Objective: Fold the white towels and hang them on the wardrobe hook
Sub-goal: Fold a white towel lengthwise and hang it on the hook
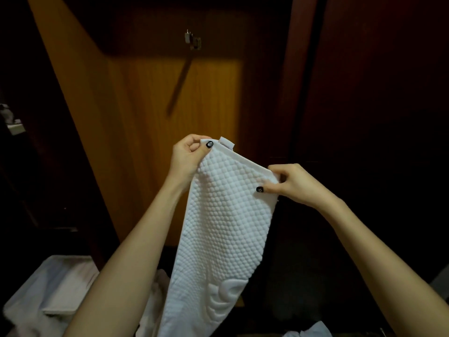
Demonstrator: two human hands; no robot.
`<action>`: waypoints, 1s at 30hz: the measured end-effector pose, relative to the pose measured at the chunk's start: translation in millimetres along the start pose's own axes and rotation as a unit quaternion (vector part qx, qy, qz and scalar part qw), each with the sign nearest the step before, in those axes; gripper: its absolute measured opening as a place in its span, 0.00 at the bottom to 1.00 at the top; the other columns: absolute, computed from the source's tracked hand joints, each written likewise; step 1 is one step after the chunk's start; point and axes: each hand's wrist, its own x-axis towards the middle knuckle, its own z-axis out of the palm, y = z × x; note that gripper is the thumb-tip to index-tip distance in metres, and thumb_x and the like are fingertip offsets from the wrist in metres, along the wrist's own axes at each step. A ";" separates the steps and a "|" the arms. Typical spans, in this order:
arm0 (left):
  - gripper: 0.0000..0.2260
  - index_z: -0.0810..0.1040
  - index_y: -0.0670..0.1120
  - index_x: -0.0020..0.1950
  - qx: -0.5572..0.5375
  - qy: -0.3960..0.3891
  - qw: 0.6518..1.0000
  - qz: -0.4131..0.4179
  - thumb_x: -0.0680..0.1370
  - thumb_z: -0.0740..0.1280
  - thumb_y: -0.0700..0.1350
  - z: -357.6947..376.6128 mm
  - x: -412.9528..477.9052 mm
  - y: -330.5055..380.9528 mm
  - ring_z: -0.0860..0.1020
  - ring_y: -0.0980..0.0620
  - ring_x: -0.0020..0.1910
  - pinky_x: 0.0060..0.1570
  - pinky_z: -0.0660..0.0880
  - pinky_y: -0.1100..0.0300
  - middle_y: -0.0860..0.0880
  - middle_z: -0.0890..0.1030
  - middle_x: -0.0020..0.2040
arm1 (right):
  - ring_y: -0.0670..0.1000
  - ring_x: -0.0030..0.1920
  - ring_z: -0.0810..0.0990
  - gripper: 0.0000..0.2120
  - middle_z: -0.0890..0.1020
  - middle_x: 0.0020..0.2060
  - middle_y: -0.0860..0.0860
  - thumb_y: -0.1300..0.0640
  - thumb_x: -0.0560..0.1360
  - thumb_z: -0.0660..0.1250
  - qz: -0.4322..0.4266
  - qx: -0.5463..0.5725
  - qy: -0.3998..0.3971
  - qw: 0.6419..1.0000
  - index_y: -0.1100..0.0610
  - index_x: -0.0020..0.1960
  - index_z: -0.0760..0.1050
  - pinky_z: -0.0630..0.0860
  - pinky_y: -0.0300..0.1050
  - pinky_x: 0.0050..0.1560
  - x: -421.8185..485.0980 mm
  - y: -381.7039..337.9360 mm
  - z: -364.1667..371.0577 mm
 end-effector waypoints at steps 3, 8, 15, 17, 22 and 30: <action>0.02 0.78 0.45 0.47 0.012 -0.006 1.000 0.017 0.77 0.67 0.39 -11.9 3.9 4.1 0.83 0.55 0.41 0.37 0.78 0.63 0.47 0.84 0.43 | 0.50 0.36 0.78 0.11 0.78 0.35 0.48 0.56 0.72 0.73 -0.025 0.009 -0.019 0.999 0.54 0.36 0.72 0.75 0.49 0.37 -2.7 -2.9 3.1; 0.04 0.78 0.45 0.47 -0.053 0.009 0.998 0.016 0.77 0.66 0.37 -38.3 11.0 6.3 0.81 0.56 0.39 0.38 0.78 0.64 0.51 0.84 0.40 | 0.52 0.36 0.79 0.07 0.79 0.36 0.49 0.60 0.73 0.70 -0.039 -0.055 0.012 0.998 0.50 0.40 0.75 0.77 0.52 0.35 5.1 -9.5 4.5; 0.04 0.78 0.44 0.47 -0.051 0.041 0.998 0.012 0.78 0.65 0.36 -64.9 15.1 -1.3 0.82 0.56 0.39 0.38 0.78 0.64 0.52 0.84 0.38 | 0.48 0.36 0.75 0.13 0.78 0.38 0.50 0.50 0.76 0.69 -0.045 -0.059 0.055 0.996 0.59 0.39 0.75 0.70 0.44 0.37 19.4 -4.4 -7.7; 0.04 0.78 0.45 0.46 -0.017 0.046 0.999 0.017 0.77 0.66 0.37 -65.4 17.6 -2.4 0.82 0.57 0.40 0.39 0.77 0.65 0.53 0.84 0.39 | 0.44 0.32 0.71 0.14 0.75 0.33 0.48 0.52 0.76 0.69 -0.028 -0.012 0.062 0.998 0.58 0.36 0.72 0.67 0.41 0.35 22.6 -2.5 -5.1; 0.06 0.77 0.49 0.44 0.125 0.047 0.990 0.052 0.77 0.68 0.39 -61.3 19.9 -8.6 0.81 0.60 0.41 0.39 0.76 0.67 0.51 0.83 0.42 | 0.46 0.36 0.76 0.08 0.78 0.37 0.51 0.54 0.76 0.69 -0.014 0.001 0.156 0.988 0.55 0.42 0.72 0.73 0.43 0.33 29.6 4.3 1.5; 0.06 0.76 0.45 0.40 0.325 -0.035 0.943 0.062 0.73 0.72 0.40 -46.2 5.0 -39.8 0.75 0.57 0.33 0.33 0.69 0.64 0.50 0.79 0.35 | 0.48 0.30 0.73 0.13 0.74 0.29 0.48 0.52 0.79 0.63 0.050 -0.182 0.183 0.965 0.53 0.38 0.67 0.65 0.43 0.30 22.5 34.8 10.6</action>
